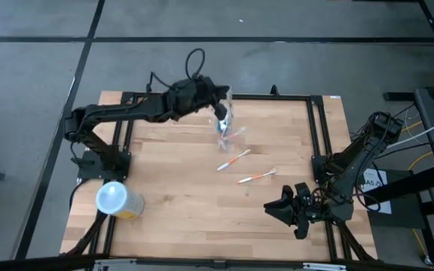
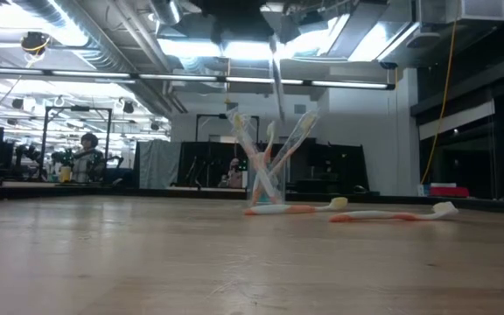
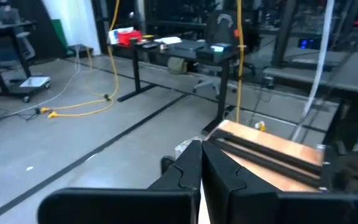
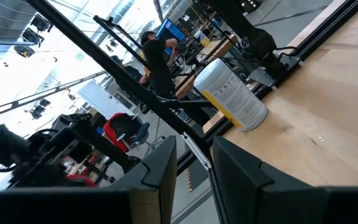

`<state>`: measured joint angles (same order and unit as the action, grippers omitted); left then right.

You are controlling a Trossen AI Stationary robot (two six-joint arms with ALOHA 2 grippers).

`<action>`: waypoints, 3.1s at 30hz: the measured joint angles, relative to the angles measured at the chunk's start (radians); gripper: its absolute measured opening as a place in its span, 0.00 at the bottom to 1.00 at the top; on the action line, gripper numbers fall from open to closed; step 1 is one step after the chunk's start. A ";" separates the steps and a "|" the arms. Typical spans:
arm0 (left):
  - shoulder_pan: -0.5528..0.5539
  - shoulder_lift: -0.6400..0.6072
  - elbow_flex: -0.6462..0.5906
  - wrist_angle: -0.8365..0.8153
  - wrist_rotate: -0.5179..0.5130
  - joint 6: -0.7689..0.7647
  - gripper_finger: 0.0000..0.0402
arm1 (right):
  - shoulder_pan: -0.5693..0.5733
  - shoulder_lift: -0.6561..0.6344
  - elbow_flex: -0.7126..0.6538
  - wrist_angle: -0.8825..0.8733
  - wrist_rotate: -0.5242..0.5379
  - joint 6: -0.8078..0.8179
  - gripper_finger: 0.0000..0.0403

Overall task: Pick & Place toothbrushing station
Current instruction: Put the purple toothbrush into the transparent organizer, then put the orange toothbrush into the transparent organizer

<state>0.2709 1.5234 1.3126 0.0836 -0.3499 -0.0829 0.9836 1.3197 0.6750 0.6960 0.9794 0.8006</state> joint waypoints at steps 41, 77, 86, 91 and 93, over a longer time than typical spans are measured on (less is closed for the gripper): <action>0.126 0.157 -0.045 -0.153 0.076 -0.066 0.00 | 0.056 0.000 0.000 0.007 0.087 0.025 0.27; 0.104 -0.047 -0.086 -0.177 0.030 0.013 0.35 | 0.056 0.000 0.000 0.006 0.079 -0.002 0.27; -0.108 -0.153 -0.102 -0.585 0.103 -0.086 0.33 | 0.057 0.000 0.000 -0.051 0.148 0.024 0.27; -0.345 -0.145 -0.238 -0.609 0.033 -0.250 0.33 | 0.069 0.000 -0.001 -0.120 0.263 0.076 0.27; -0.433 -0.138 -0.294 -0.523 -0.010 -0.317 0.33 | 0.075 0.000 -0.001 -0.122 0.280 0.067 0.27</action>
<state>-0.1621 1.3853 1.0184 -0.4398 -0.3596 -0.4002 1.0584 1.3201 0.6743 0.5744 1.2597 0.8677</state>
